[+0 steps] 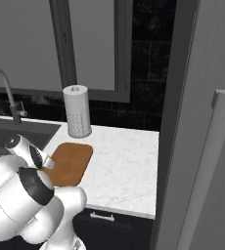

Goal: Pick up the sponge from the counter and clean the cutting board by briefly scrubbing or pressing down on the cutting board. Once finished, release the sponge.

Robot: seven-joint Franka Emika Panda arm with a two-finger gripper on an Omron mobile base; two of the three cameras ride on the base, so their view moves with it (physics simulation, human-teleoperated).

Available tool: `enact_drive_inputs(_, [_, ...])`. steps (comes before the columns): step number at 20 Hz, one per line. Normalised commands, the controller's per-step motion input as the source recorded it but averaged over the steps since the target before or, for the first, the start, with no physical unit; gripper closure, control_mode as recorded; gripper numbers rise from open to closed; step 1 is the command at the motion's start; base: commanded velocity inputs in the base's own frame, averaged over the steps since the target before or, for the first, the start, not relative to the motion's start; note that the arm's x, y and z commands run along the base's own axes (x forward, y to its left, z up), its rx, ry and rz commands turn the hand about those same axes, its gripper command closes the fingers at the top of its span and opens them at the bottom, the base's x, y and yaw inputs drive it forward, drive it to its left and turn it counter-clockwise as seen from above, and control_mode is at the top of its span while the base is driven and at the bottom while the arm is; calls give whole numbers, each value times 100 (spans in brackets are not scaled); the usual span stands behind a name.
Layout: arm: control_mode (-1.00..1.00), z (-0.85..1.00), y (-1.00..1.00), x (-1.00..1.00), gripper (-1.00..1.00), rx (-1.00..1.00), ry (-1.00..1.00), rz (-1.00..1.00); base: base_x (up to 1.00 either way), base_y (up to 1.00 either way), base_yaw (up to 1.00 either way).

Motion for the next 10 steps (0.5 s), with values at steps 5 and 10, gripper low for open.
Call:
enact_drive_inputs(5, [-100, 78, -16, -28, 100, 0, -6, -2, 0, 0, 0])
enact_drive_inputs(10, [-100, 64, -59, 2, 100, 0, -2, 23, 0, 0, 0])
